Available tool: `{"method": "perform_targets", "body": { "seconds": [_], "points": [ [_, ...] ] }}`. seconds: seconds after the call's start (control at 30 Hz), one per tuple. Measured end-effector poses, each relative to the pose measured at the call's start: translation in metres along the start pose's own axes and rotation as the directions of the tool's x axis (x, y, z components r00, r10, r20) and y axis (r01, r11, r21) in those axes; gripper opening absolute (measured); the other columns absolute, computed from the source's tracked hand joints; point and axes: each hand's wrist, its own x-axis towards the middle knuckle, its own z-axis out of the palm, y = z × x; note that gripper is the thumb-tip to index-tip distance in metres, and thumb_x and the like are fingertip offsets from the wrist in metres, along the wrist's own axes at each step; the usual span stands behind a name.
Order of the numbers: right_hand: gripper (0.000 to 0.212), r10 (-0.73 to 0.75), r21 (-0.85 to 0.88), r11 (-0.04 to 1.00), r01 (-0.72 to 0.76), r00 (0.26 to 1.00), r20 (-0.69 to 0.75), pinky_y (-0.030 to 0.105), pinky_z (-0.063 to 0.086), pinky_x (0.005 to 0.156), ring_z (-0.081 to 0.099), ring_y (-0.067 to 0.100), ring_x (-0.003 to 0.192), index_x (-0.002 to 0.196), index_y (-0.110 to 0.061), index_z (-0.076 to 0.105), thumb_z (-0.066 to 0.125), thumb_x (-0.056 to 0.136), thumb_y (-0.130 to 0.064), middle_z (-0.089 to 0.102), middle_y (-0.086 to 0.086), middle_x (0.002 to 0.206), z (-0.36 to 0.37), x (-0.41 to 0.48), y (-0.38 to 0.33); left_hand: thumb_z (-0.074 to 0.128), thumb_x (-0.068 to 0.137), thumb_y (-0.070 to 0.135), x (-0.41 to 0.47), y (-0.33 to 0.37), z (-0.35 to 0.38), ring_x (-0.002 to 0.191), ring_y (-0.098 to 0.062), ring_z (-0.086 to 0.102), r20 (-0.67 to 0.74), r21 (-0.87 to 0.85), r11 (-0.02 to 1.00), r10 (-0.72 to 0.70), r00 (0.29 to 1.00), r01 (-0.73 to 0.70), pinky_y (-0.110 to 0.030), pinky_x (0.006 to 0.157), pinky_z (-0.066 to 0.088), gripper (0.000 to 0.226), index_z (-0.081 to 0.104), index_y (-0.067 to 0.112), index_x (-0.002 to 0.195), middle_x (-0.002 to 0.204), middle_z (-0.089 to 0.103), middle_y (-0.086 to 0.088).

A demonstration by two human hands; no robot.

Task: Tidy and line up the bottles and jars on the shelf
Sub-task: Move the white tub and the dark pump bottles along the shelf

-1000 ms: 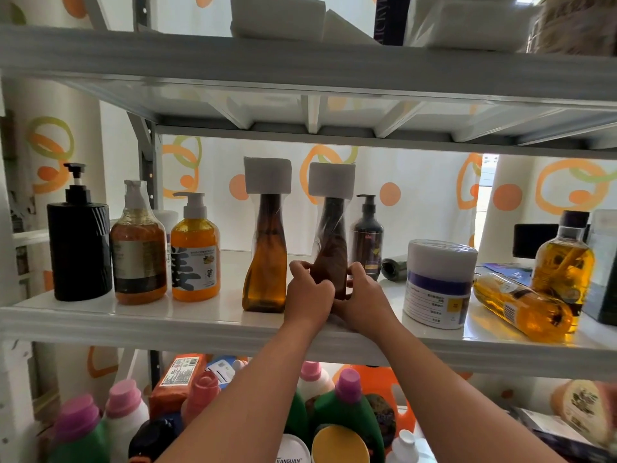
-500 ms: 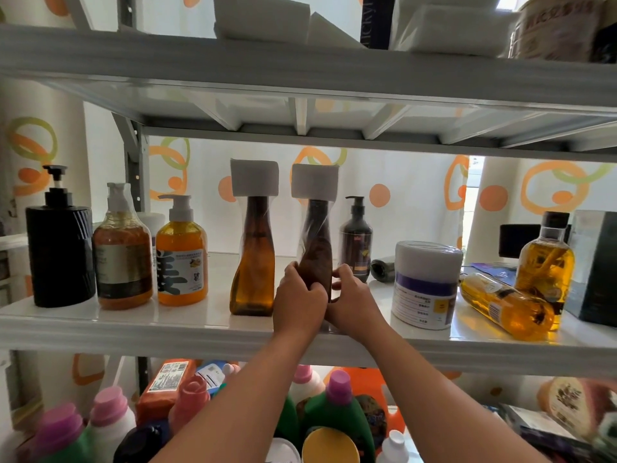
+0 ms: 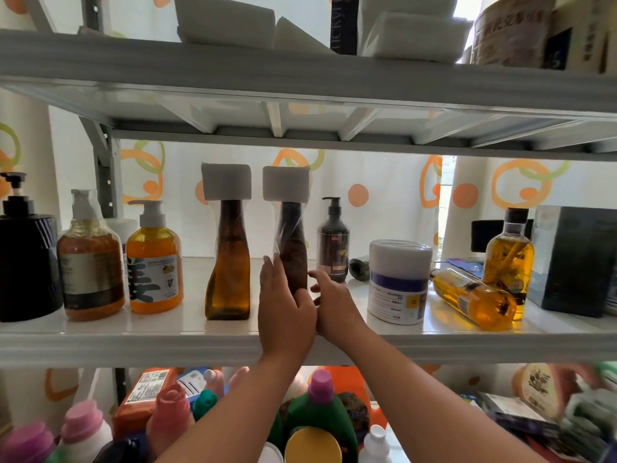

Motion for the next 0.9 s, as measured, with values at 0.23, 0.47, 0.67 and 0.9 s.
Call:
{"method": "perform_targets", "body": {
  "seconds": [0.23, 0.47, 0.67, 0.9],
  "points": [
    [0.044, -0.151, -0.214, 0.977, 0.017, 0.761, -0.631, 0.031, 0.046, 0.087, 0.047, 0.022, 0.107, 0.116, -0.015, 0.052, 0.071, 0.077, -0.025, 0.053, 0.010, 0.117, -0.043, -0.030, 0.027, 0.047, 0.087, 0.013, -0.027, 0.017, 0.016, 0.135, -0.005, 0.028, -0.093, -0.083, 0.942, 0.316, 0.944, -0.324, -0.017, 0.108, 0.015, 0.050, 0.046, 0.020, 0.137, 0.147, 0.040, 0.005],
    [0.100, 0.314, 0.111, 0.949, -0.295, 0.856, -0.409, 0.036, 0.043, 0.092, 0.044, 0.030, 0.127, 0.147, -0.023, 0.010, 0.076, 0.073, -0.036, 0.040, 0.014, 0.143, -0.091, -0.045, 0.062, 0.032, 0.100, 0.019, -0.037, 0.060, 0.038, 0.131, -0.011, 0.042, 0.337, -0.234, 0.972, 0.114, 0.935, -0.034, -0.011, 0.100, 0.026, 0.044, 0.037, 0.022, 0.143, 0.143, 0.045, 0.008],
    [0.099, 0.288, -0.009, 0.952, -0.306, 0.905, -0.313, 0.032, 0.048, 0.082, 0.059, 0.027, 0.110, 0.145, -0.024, 0.016, 0.077, 0.069, -0.041, 0.057, 0.008, 0.128, -0.092, -0.044, 0.061, 0.025, 0.100, 0.025, -0.037, 0.069, 0.055, 0.100, -0.019, 0.060, 0.500, -0.245, 0.959, -0.002, 0.866, 0.143, -0.026, 0.081, 0.049, 0.032, 0.053, 0.022, 0.114, 0.108, 0.065, -0.003],
    [0.089, 0.224, -0.064, 0.968, -0.244, 0.948, -0.227, 0.031, 0.048, 0.082, 0.063, 0.024, 0.104, 0.143, -0.025, 0.016, 0.070, 0.075, -0.045, 0.064, 0.006, 0.120, -0.075, -0.040, 0.045, 0.028, 0.099, 0.023, -0.038, 0.062, 0.042, 0.084, -0.016, 0.059, 0.321, -0.185, 0.969, -0.100, 0.942, 0.166, -0.022, 0.068, 0.042, 0.028, 0.055, 0.017, 0.100, 0.092, 0.063, -0.003]
  ]
}}
